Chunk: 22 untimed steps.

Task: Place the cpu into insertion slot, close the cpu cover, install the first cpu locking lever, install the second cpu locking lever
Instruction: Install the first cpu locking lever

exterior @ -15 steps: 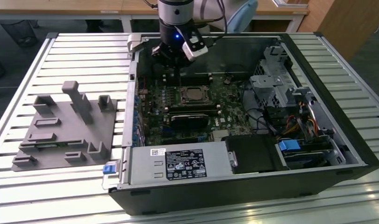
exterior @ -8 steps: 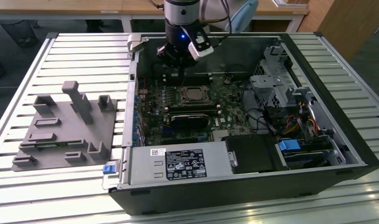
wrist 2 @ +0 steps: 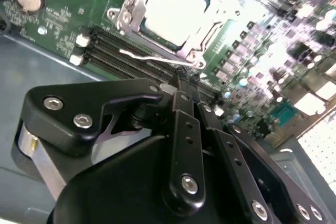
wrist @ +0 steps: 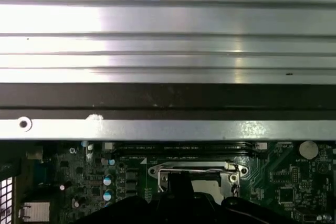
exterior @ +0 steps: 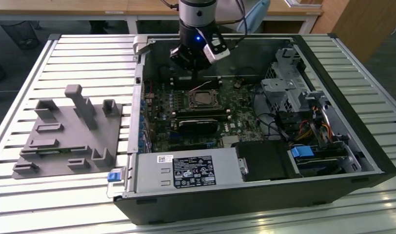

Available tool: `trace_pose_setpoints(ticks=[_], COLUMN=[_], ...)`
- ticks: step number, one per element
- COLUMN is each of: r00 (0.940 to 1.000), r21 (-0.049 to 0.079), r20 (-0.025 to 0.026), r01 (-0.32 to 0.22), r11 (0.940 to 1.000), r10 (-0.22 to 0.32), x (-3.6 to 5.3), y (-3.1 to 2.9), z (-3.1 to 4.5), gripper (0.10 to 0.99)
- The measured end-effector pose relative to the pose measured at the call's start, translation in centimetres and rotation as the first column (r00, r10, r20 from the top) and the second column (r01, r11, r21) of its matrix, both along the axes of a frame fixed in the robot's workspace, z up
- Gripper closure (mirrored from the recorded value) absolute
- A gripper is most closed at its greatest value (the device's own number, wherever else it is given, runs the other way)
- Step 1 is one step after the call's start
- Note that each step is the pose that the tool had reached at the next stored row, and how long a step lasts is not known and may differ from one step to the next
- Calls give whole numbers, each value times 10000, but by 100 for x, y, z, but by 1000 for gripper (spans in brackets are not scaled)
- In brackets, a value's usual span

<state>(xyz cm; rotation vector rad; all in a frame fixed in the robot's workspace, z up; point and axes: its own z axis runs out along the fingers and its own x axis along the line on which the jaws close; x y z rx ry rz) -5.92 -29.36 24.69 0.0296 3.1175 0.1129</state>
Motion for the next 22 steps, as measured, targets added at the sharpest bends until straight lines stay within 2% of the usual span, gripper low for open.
trace_pose_setpoints(ticks=[1,2,16,18,20,22], r00=[10000,10000,10000,10000,10000,10000], r21=[174,244,246,292,404,431], r20=[-2,1,4,3,6,13], r01=[0,0,0,-1,0,-8], r11=[9998,9997,9997,9996,9992,9991], r10=[0,0,0,1,0,7], x=[0,0,2,3,3,5], y=[0,0,0,-1,-1,0], z=[-2,-4,-17,-27,-40,-60], gripper=[980,980,980,980,980,980])
